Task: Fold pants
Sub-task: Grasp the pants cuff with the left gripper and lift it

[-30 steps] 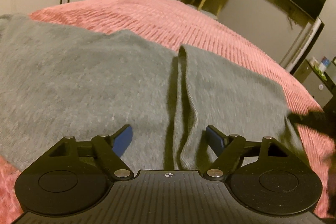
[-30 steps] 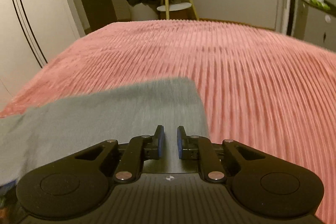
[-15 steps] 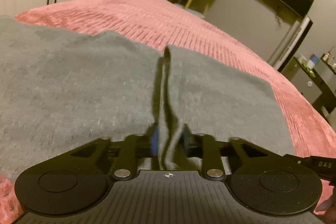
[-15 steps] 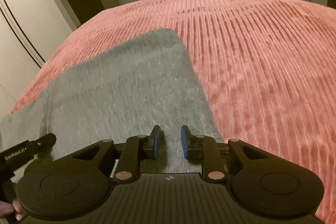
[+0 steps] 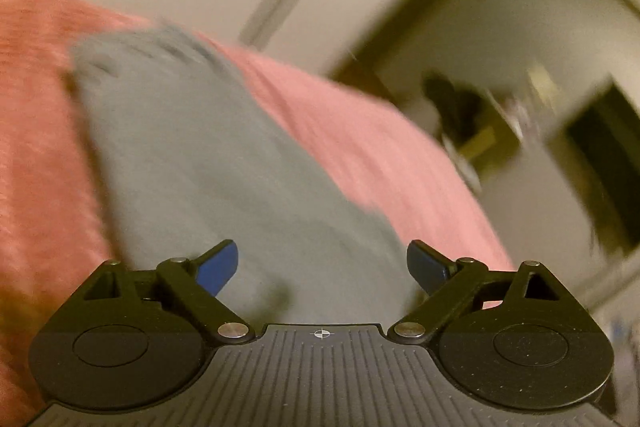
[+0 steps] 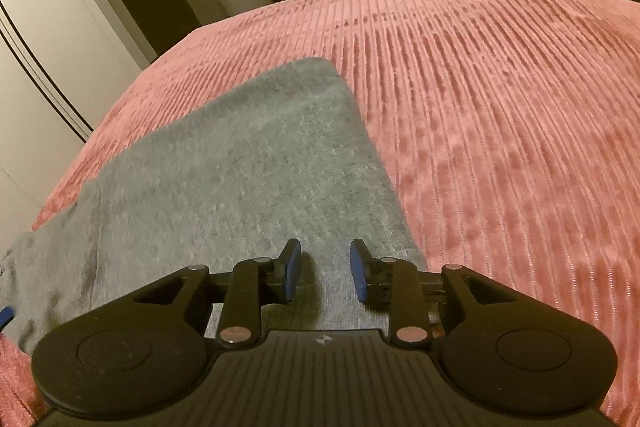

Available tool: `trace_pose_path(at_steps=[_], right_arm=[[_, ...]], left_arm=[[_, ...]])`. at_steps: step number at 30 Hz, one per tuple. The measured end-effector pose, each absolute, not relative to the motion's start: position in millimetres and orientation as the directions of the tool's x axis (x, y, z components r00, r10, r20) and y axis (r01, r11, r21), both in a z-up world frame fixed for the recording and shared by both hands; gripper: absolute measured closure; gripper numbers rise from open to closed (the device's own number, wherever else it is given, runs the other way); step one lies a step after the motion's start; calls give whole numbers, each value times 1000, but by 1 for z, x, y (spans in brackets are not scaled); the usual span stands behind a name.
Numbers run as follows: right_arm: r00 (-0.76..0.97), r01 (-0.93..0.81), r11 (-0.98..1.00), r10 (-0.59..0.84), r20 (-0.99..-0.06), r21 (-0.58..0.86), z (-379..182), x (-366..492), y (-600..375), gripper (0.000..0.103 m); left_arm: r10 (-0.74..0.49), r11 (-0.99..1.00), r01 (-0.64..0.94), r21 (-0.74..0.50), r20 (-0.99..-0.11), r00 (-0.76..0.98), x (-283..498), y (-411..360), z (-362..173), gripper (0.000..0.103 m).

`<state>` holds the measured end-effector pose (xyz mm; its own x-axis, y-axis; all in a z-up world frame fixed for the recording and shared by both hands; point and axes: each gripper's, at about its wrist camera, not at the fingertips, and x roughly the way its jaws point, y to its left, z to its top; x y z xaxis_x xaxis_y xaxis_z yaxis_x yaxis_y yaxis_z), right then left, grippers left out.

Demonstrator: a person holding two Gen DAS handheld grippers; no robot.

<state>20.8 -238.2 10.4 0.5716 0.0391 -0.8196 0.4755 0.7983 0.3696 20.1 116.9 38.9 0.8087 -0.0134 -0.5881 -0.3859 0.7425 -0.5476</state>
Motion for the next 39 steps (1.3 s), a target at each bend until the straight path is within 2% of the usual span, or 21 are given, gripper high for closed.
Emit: trace_pose_path(at_steps=[2,6,14,19,20,22,23,24,27,30,34,36,39], right_arm=[[576,476,790,54,-816,388,9,21,-241,73],[581,480,776,69,-811,410,5,23,-243,72],[587,490,758,78,-806,430,2,23,-245,70],[584,492,761,72,-808,423,3,24,-244,69],[585,493,760,71,-808,424,3,24,-244,69],[586,495,758,70,-808,425,2,24,-244,69],[585,496,758,69,-808,424,2,25,-244,69],[584,497,758,69,-809,423,2,25,-245,69],[581,496,762,65,-811,416,1,27,-244,69],[579,494,766,63,-813,412,0,28,-244,68],[578,491,770,62,-814,407,0,29,-242,66],[578,491,770,62,-814,407,0,30,-242,66],[578,490,771,62,-813,407,0,30,-242,65]], left_arm=[[44,705,-442,-555,-587,808,15,153,43,8],[97,626,-560,-542,-659,746,14,216,29,8],[-5,473,-573,-670,-652,758,34,277,-11,12],[-17,482,-573,-663,-661,750,58,288,-22,13],[-7,490,-577,-653,-666,746,62,290,-21,16],[8,508,-590,-628,-681,732,68,294,-21,29],[4,514,-598,-615,-695,719,72,296,-20,43],[-2,522,-593,-613,-696,718,74,298,-17,51],[-21,550,-563,-617,-684,729,75,298,-3,61],[-35,588,-509,-629,-648,761,76,295,15,65],[-61,656,-411,-633,-587,807,78,284,38,65],[-92,671,-352,-653,-545,833,82,282,37,52],[-77,638,-411,-651,-585,808,86,284,16,18]])
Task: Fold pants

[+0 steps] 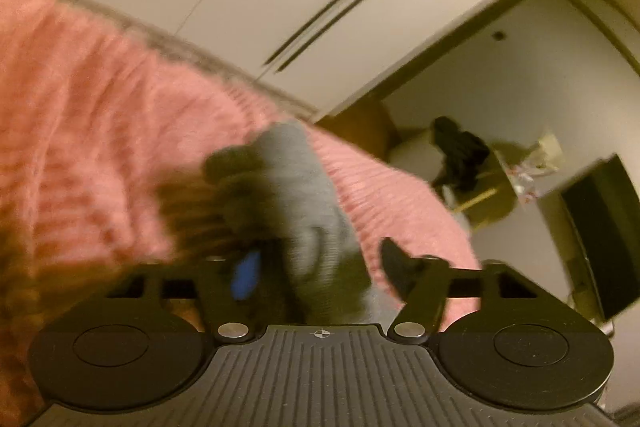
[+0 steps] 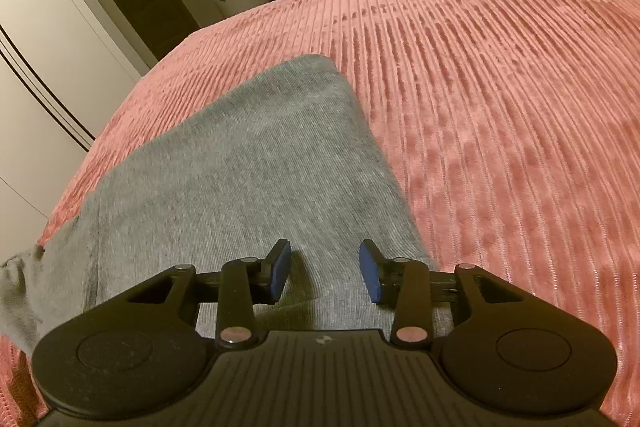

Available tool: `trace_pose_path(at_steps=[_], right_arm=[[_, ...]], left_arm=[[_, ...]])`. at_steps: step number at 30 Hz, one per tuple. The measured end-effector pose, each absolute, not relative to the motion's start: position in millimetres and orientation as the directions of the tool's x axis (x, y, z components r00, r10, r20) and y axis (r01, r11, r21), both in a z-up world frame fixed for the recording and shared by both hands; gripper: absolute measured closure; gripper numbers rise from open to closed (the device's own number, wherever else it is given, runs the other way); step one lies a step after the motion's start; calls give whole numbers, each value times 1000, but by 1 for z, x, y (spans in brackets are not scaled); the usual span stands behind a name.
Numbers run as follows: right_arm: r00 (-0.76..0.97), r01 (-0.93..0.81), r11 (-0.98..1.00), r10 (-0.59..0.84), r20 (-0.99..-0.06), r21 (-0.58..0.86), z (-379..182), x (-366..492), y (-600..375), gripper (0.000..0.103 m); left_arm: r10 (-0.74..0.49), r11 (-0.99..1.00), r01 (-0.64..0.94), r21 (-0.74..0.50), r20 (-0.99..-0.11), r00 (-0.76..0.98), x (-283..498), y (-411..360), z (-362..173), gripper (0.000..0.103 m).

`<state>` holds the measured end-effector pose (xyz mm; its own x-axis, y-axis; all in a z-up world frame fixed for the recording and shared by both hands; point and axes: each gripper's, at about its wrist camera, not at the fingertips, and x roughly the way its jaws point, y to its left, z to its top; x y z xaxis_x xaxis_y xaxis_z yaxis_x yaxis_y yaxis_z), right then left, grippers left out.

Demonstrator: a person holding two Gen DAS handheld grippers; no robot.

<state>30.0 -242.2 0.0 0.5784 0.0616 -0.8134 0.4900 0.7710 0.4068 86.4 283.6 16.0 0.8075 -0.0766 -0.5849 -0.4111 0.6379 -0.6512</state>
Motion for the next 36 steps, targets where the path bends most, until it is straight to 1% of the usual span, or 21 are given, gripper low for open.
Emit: trace_pose_path(at_steps=[2,3,4,6,7,8,9,12,14,18,22,24,26,29,32,34,35,36], right_arm=[[579,488,772,62,-813,407,0,30,-242,64],[580,488,771,63,-812,408,1,30,-242,64],[580,488,770,64,-812,410,0,30,-242,64],[582,488,768,67,-811,414,0,30,-244,64],[582,488,767,69,-810,416,0,30,-244,64],[583,488,766,70,-810,418,0,30,-244,64],[584,489,765,70,-809,420,0,30,-245,64],[589,491,759,73,-805,428,-1,29,-246,64],[594,492,754,74,-801,435,0,28,-246,64],[604,496,742,78,-793,451,0,26,-249,64],[615,500,730,80,-784,466,1,23,-252,64],[622,502,722,81,-779,476,2,22,-253,64],[630,504,713,82,-772,487,2,20,-255,63],[643,505,699,87,-761,507,3,16,-258,61],[654,501,689,96,-750,524,4,13,-259,59],[660,496,684,103,-744,535,4,12,-260,58],[662,495,682,106,-742,539,3,12,-261,58],[663,494,679,110,-740,543,3,11,-261,57]], left_arm=[[-53,601,-502,-621,-659,751,87,285,-5,17],[-54,580,-529,-620,-677,734,85,287,-16,22],[-59,559,-533,-635,-672,738,82,289,-23,26],[-48,517,-546,-659,-659,751,76,293,-27,56],[-58,494,-554,-671,-661,748,75,295,-28,58],[-53,485,-563,-669,-665,745,75,296,-25,65],[-52,500,-557,-663,-665,745,76,295,-21,70],[-8,638,-511,-577,-668,744,84,279,7,79],[23,739,-445,-505,-642,766,86,257,34,80],[11,869,-283,-405,-557,830,85,204,86,81],[-92,946,-69,-317,-466,880,71,130,134,81],[-160,961,40,-274,-435,886,61,88,148,81],[-225,963,134,-236,-422,878,52,43,153,80],[-290,957,240,-166,-450,845,43,-21,139,80],[-302,952,278,-128,-534,790,39,-74,108,77],[-276,956,281,-88,-603,749,37,-102,84,72],[-254,956,286,-60,-653,713,38,-117,70,66],[-240,951,308,-31,-701,672,38,-128,58,56]])
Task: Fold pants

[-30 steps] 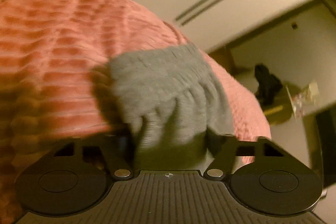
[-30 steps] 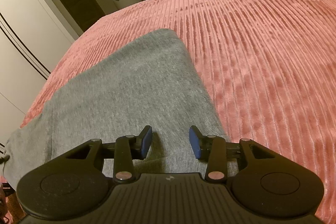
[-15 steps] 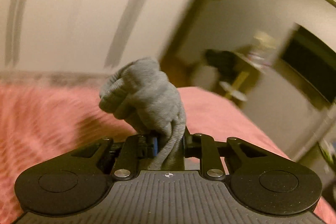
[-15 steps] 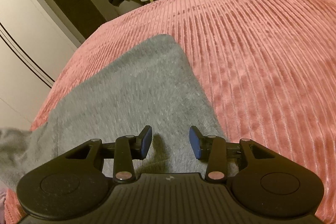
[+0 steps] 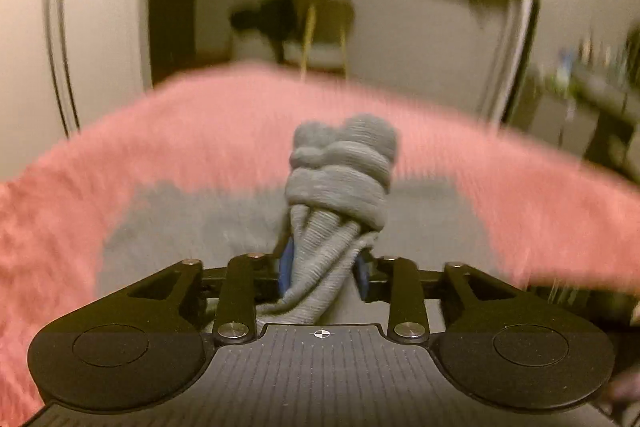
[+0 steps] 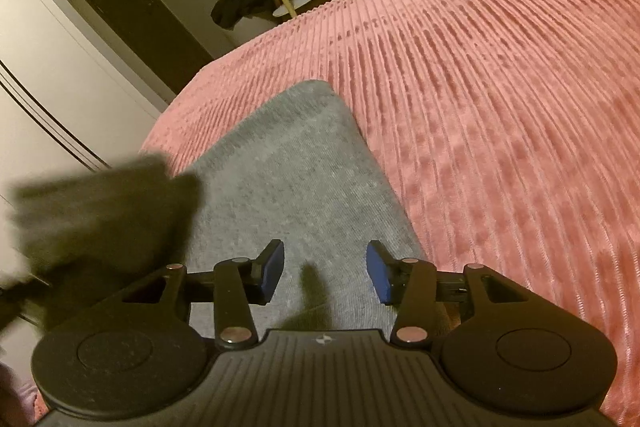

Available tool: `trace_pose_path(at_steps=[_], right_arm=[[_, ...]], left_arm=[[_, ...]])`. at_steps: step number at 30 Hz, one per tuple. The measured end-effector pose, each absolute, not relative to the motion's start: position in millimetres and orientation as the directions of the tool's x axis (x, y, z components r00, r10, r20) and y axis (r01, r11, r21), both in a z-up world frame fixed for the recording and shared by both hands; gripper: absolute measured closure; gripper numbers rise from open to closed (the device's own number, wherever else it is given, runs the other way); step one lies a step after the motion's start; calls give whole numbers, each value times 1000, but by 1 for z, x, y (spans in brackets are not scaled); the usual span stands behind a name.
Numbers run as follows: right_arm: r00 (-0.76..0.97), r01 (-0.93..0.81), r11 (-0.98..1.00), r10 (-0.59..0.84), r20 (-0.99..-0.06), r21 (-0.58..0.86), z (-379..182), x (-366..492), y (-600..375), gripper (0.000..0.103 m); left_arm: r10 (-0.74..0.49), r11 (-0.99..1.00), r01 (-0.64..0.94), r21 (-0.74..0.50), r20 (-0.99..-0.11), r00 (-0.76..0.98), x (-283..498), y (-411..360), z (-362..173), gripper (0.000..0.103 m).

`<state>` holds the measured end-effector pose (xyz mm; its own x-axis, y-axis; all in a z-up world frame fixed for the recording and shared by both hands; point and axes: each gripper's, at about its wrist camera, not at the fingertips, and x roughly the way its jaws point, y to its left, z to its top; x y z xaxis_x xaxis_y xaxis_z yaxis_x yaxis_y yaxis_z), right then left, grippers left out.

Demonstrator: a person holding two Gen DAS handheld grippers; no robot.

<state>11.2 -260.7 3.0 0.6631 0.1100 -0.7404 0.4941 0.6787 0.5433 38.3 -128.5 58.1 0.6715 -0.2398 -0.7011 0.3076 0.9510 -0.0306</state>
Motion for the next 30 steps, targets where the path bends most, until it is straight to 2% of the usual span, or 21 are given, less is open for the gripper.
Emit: trace_pose_path(at_steps=[2,4,5,6,7,11,13,16,18,22,24,26,30], right_arm=[[666,490,675,117,-736,551,2,11,-261,55],[669,488,672,122,-733,558,2,11,-262,54],[671,486,669,126,-730,562,1,11,-262,54],[672,486,666,129,-729,566,1,12,-263,53],[673,486,664,131,-728,569,0,12,-263,53],[674,482,667,132,-727,568,1,13,-262,52],[677,480,671,126,-725,565,2,12,-261,51],[689,473,666,128,-713,577,5,8,-262,49],[697,467,658,137,-704,591,8,6,-263,49],[735,423,680,129,-666,599,27,0,-254,47],[746,399,624,204,-634,672,26,2,-248,39],[715,385,569,315,-625,727,15,13,-242,37],[677,408,470,420,-605,783,-6,29,-240,18]], left_arm=[[-196,937,347,39,-763,616,37,-144,44,50],[-166,921,377,98,-776,609,27,-152,41,45],[-174,913,394,106,-773,610,20,-152,45,28],[-207,909,408,83,-760,616,14,-154,51,7],[-245,911,410,44,-741,625,7,-150,58,2],[-344,923,366,-118,-676,651,-1,-132,84,1],[-331,940,298,-167,-655,679,0,-117,95,1],[-252,968,181,-175,-664,704,14,-87,93,1],[-165,984,64,-169,-697,698,18,-59,86,1],[-9,981,-133,-145,-711,703,18,-10,72,1],[24,967,-204,-151,-747,665,19,6,62,1],[-21,939,-260,-225,-793,609,22,20,51,1],[-10,893,-366,-261,-825,565,26,35,37,1]])
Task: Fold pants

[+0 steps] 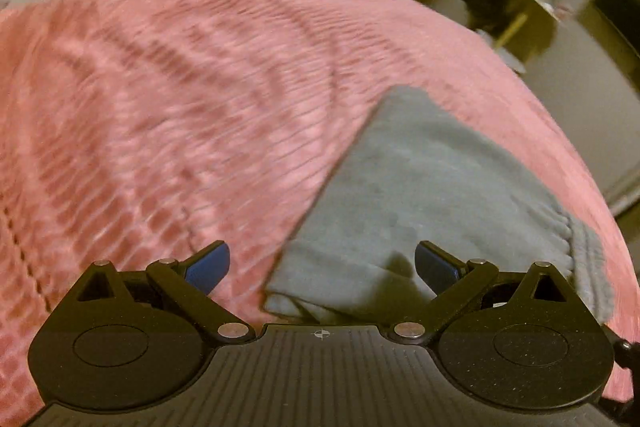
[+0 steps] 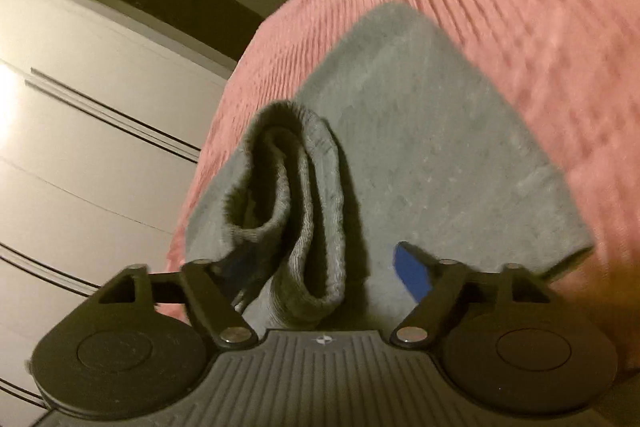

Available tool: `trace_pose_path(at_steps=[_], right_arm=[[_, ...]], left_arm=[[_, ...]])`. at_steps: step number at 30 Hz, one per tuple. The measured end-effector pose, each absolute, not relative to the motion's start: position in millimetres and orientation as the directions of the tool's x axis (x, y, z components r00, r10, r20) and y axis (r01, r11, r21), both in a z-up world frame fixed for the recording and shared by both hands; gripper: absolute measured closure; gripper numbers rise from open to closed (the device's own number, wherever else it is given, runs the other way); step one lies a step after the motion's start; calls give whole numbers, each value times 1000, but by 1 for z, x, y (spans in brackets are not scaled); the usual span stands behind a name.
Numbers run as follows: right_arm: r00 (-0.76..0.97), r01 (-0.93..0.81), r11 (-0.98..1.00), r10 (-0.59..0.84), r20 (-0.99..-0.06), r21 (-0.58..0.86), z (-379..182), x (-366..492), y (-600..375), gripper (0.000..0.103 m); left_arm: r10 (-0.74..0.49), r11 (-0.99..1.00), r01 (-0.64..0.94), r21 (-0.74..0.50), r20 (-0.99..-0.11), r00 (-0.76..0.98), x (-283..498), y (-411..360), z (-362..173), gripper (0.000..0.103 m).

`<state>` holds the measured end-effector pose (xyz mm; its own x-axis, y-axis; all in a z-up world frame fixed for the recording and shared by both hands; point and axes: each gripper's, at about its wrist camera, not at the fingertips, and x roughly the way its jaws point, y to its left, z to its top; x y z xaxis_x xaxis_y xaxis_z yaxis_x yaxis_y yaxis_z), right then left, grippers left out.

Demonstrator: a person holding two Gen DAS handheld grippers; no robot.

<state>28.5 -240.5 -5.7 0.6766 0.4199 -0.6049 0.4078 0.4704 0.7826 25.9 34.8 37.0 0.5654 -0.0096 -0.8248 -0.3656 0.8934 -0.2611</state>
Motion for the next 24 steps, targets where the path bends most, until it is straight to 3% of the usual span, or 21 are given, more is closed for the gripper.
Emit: trace_pose_path(at_steps=[6,18,24], right_arm=[[690,415,303,509,-514,858,-20,42,-249,11],[777,421,72,485,-400,904,-37,22,-267,7],[720,428,177,526,-452,887,-29,44,-254,4]], left_arm=[[-4,871,-406,-276,-832,555,24,44,31,1],[-9,862,-426,-274,-849,528,32,47,19,1],[-13,863,-423,-275,-851,525,32,47,19,1]])
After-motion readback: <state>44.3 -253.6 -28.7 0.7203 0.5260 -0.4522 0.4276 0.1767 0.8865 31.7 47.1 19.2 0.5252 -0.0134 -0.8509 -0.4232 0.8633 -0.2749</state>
